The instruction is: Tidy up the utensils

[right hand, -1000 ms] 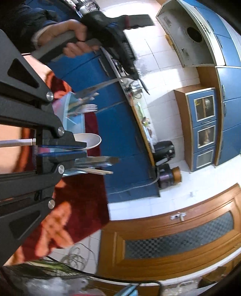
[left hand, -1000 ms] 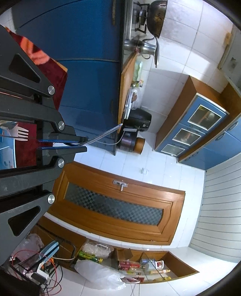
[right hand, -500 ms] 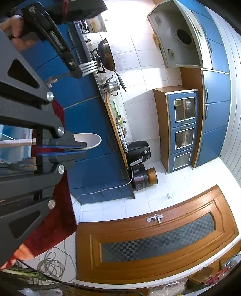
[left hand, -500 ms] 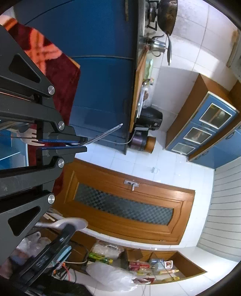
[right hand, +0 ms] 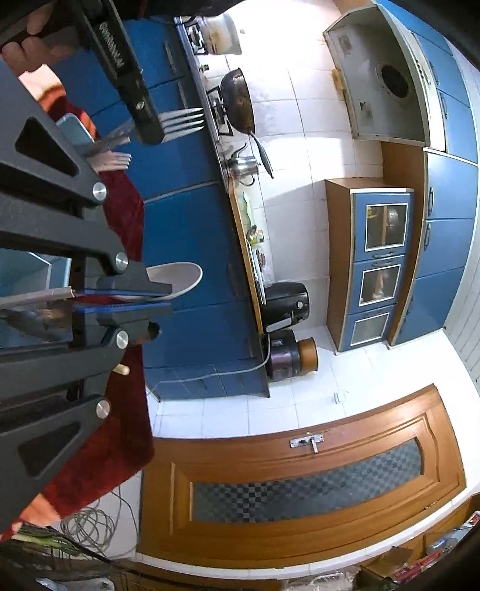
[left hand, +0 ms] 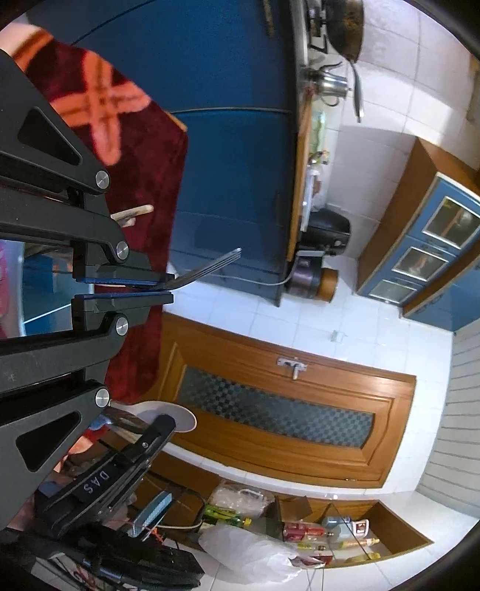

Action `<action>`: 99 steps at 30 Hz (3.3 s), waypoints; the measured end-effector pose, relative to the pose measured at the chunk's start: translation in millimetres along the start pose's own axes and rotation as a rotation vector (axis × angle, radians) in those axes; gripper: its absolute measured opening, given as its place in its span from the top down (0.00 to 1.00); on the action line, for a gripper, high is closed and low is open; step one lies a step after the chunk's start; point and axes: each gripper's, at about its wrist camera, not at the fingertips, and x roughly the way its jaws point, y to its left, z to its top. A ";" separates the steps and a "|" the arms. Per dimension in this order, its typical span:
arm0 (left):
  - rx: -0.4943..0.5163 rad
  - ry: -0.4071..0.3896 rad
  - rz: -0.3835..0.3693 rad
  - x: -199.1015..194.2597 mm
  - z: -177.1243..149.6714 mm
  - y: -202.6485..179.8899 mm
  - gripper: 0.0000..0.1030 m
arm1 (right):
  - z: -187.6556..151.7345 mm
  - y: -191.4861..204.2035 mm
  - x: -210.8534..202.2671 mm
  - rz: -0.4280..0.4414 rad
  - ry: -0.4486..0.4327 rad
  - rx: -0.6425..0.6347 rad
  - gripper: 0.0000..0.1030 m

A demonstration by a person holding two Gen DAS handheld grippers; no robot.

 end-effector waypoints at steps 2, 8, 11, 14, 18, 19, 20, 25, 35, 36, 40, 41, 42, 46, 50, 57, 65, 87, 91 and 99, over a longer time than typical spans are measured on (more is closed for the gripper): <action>0.003 0.022 0.004 -0.9 -2.5 -0.7 0.93 | 1.0 -0.1 -7.1 0.005 0.002 0.008 0.84; 0.015 0.074 0.012 -11.5 -7.6 -3.9 0.79 | 5.6 3.5 -31.6 0.009 -0.005 0.023 0.79; 0.026 0.097 0.011 -17.6 -8.8 -6.4 0.63 | 8.5 5.4 -44.1 0.018 -0.002 0.039 0.78; 0.060 0.097 0.031 -27.0 -7.6 -11.0 0.51 | 11.0 9.4 -59.4 0.028 0.002 0.043 0.76; 0.073 0.121 0.040 -38.1 -6.2 -13.6 0.50 | 15.0 16.1 -77.3 0.035 0.003 0.035 0.75; 0.073 0.121 0.038 -41.2 -6.4 -13.6 0.50 | 15.6 18.0 -82.5 0.039 0.003 0.034 0.74; 0.077 0.122 0.038 -45.2 -6.5 -14.3 0.50 | 16.3 20.1 -87.8 0.041 0.003 0.033 0.73; 0.099 0.120 0.053 -66.5 -6.3 -18.1 0.47 | 17.1 28.9 -108.1 0.051 0.021 0.042 0.70; 0.157 0.112 0.075 -95.6 -5.1 -23.1 0.41 | 9.2 52.2 -148.3 0.081 0.040 0.027 0.63; 0.169 0.116 0.077 -94.8 -3.8 -24.8 0.41 | 8.3 54.5 -150.4 0.083 0.041 0.021 0.63; 0.138 0.139 0.067 -95.1 0.1 -21.8 0.41 | 4.6 57.1 -157.2 0.082 0.048 0.023 0.61; 0.125 0.135 0.064 -97.4 -0.3 -20.4 0.41 | 3.0 56.3 -158.8 0.076 0.050 0.029 0.60; 0.118 0.133 0.066 -100.0 -1.7 -19.5 0.41 | 1.3 55.9 -160.0 0.069 0.055 0.033 0.60; 0.114 0.131 0.075 -111.7 -10.2 -18.4 0.41 | -7.4 53.5 -164.5 0.063 0.083 0.053 0.60; 0.117 0.086 0.103 -134.4 -21.8 -18.1 0.41 | -15.2 55.9 -172.9 0.039 0.095 0.053 0.52; 0.088 0.043 0.151 -162.9 -62.8 -10.2 0.30 | -47.3 60.3 -189.9 -0.002 0.125 0.063 0.34; 0.088 0.073 0.212 -162.2 -107.6 -3.7 0.29 | -98.2 58.1 -195.5 -0.085 0.170 0.036 0.15; 0.150 0.125 0.289 -145.2 -148.4 -10.1 0.28 | -127.3 52.7 -192.6 -0.162 0.121 -0.028 0.05; 0.147 0.125 0.283 -144.8 -148.8 -9.7 0.28 | -127.2 51.2 -193.0 -0.159 0.115 -0.020 0.05; 0.147 0.121 0.283 -145.3 -148.9 -10.1 0.28 | -127.2 51.6 -193.0 -0.161 0.114 -0.024 0.04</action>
